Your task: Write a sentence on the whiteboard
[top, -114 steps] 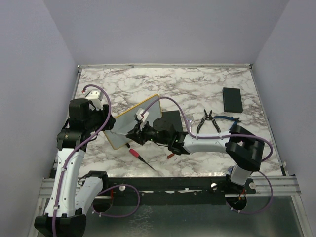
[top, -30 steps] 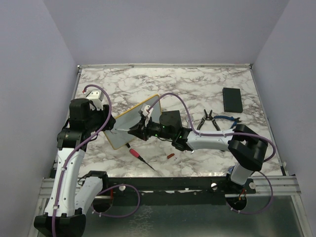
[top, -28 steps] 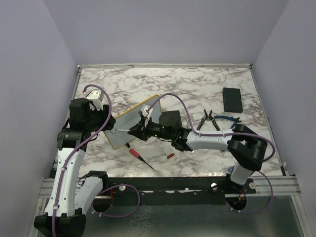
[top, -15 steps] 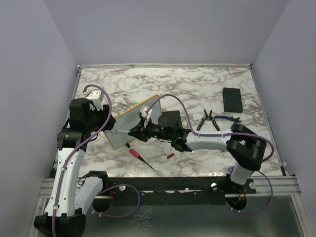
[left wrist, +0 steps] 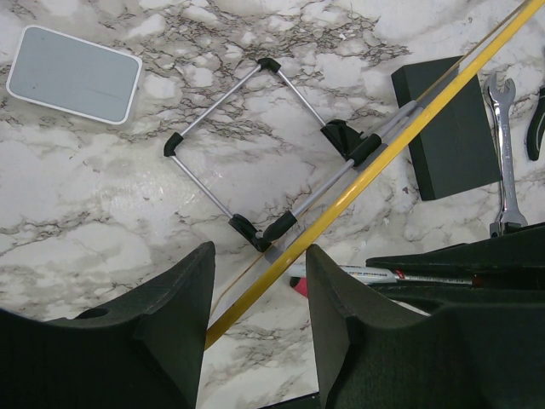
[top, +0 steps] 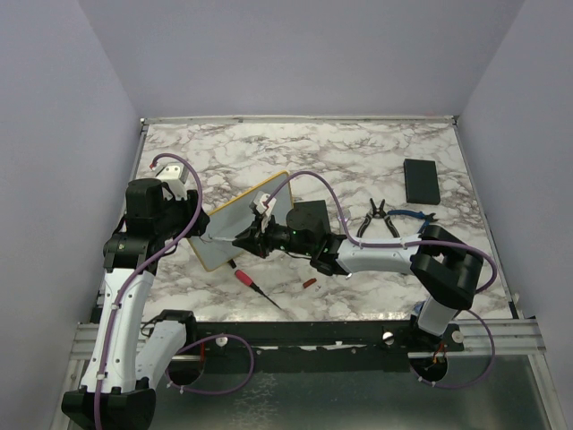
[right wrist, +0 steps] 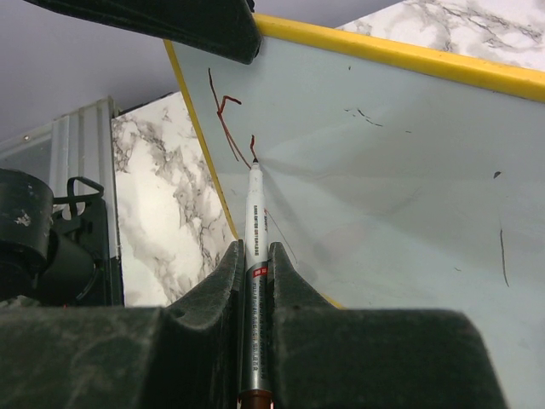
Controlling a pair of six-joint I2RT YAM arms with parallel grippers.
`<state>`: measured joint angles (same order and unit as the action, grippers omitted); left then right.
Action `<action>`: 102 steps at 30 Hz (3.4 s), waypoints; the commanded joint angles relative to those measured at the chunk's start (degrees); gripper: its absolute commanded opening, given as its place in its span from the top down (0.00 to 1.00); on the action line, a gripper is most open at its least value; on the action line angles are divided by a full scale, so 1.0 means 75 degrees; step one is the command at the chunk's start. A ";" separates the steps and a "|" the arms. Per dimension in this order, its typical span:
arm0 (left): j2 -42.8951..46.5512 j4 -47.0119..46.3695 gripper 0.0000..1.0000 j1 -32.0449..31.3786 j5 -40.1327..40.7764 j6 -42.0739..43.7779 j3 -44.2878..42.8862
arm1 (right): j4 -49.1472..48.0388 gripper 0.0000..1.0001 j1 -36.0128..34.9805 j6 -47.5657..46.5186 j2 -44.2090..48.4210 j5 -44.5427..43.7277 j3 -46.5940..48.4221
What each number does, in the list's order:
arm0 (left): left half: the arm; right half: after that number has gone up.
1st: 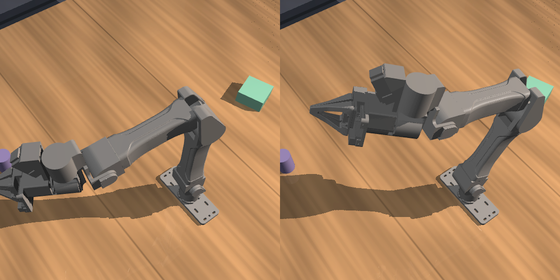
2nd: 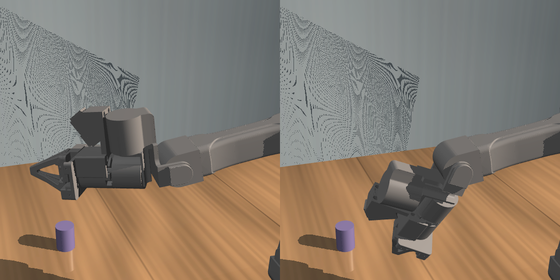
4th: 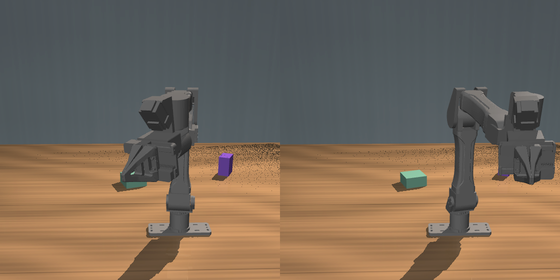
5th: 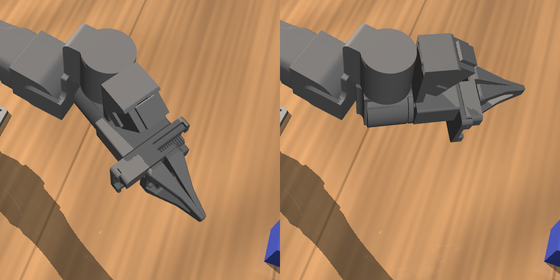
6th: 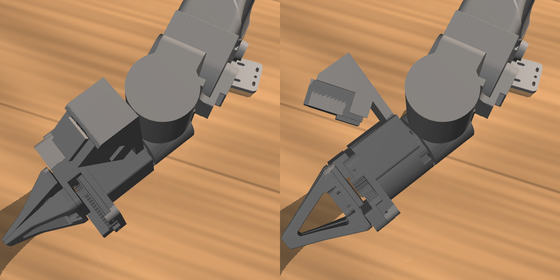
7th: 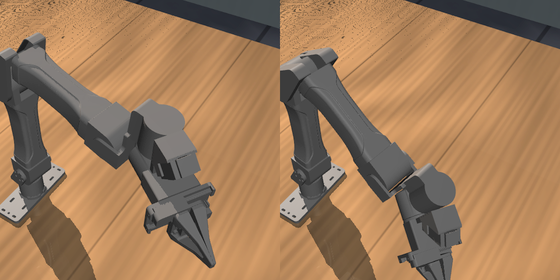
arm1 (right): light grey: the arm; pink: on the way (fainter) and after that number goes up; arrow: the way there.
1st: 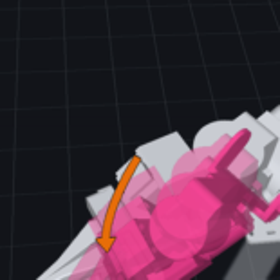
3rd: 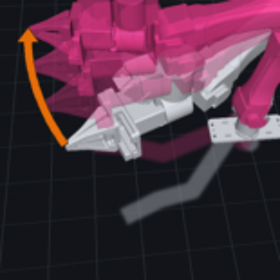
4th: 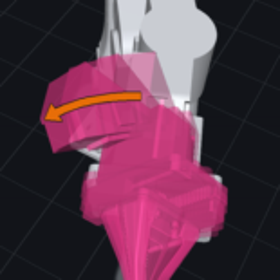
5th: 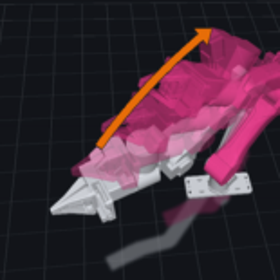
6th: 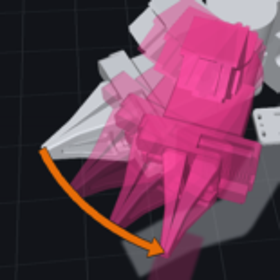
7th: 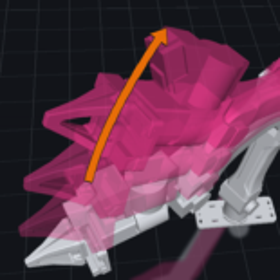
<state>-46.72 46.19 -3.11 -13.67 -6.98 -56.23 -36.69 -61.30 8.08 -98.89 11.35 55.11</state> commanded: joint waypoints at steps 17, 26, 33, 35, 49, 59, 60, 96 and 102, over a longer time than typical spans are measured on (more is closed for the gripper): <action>0.0077 0.0169 0.53 -0.0040 -0.0016 0.0021 -0.0085 | 0.0238 0.99 -0.0007 0.0030 -0.0206 -0.0268 -0.0147; 0.0065 0.0177 0.53 -0.0052 -0.0008 0.0018 -0.0085 | 0.0007 0.99 -0.0134 -0.0059 0.0701 -0.0132 -0.0411; 0.0065 0.0176 0.53 -0.0043 -0.0028 0.0017 -0.0088 | -0.0051 0.99 -0.0138 -0.0141 0.0790 -0.0164 -0.0215; 0.0076 0.0177 0.53 -0.0048 -0.0023 0.0017 -0.0085 | -0.0031 0.99 -0.0141 -0.0172 0.0676 -0.0195 -0.0089; 0.0077 0.0177 0.53 -0.0048 -0.0064 0.0018 -0.0073 | -0.0128 0.99 -0.0137 -0.0154 0.0258 -0.0203 0.0242; 0.0086 0.0177 0.53 -0.0044 -0.0067 0.0026 -0.0073 | -0.0182 0.99 -0.0136 -0.0101 0.0133 -0.0266 0.0285; 0.0088 0.0170 0.53 -0.0052 -0.0067 0.0018 -0.0073 | -0.0194 1.00 -0.0138 -0.0104 0.0125 -0.0299 0.0283; 0.0100 0.0174 0.53 -0.0044 -0.0062 -0.0005 -0.0050 | -0.0178 0.99 -0.0191 -0.0448 0.0382 -0.0616 -0.0129; 0.0118 0.0174 0.53 -0.0046 -0.0056 -0.0006 -0.0050 | -0.0147 0.99 -0.0194 -0.0456 0.0212 -0.0589 0.0012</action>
<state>-46.59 46.24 -3.14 -13.72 -6.98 -56.23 -37.21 -62.30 5.67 -95.57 8.34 53.23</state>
